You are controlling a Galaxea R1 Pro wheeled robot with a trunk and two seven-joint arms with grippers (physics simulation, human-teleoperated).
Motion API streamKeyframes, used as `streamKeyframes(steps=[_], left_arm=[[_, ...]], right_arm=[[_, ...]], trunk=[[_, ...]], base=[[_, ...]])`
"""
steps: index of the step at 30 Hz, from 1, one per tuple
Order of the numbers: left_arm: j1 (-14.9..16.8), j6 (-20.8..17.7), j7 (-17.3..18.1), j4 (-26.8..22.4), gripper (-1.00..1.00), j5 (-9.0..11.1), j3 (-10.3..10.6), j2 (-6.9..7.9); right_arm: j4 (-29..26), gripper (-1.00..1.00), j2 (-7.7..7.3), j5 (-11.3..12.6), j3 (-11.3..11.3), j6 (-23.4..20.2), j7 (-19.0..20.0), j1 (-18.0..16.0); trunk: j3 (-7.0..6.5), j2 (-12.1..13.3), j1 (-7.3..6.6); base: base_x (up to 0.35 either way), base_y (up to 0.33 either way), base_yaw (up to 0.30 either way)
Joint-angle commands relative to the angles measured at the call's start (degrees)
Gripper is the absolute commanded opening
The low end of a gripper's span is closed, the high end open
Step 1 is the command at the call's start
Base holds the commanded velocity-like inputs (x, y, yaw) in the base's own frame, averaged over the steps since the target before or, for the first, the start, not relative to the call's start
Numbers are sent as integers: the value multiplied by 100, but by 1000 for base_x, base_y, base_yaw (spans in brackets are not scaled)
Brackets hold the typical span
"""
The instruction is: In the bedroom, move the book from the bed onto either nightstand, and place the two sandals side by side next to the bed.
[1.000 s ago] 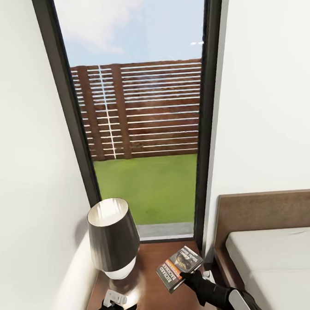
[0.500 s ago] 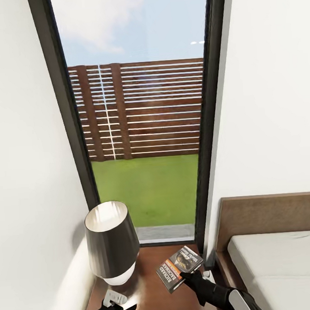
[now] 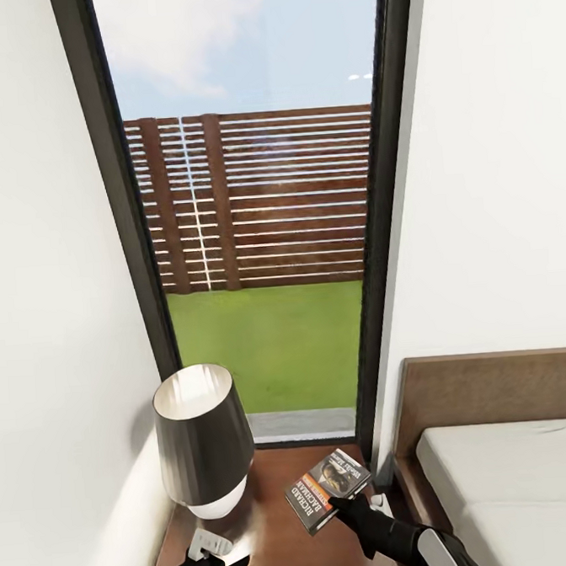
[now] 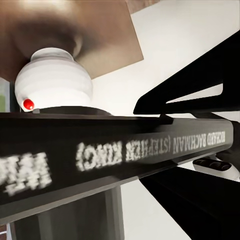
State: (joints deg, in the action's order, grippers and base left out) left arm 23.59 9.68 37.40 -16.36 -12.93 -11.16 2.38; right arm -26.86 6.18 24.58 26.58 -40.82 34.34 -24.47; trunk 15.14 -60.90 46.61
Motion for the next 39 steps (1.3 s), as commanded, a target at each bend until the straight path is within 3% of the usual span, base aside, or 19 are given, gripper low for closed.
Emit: streamKeyframes(steps=[1,39], left_arm=[[5,36,22,2,100,-61,-44,-2],[5,34,22,5,100,-61,-53,0]], right_arm=[[-4,-100,6,3,40,-40,12,-5],[170,-100,4,3,32,4,12,-5]], trunk=[[26,-47,23],[708,-1571,858]], base=[[0,0,0],[0,0,0]])
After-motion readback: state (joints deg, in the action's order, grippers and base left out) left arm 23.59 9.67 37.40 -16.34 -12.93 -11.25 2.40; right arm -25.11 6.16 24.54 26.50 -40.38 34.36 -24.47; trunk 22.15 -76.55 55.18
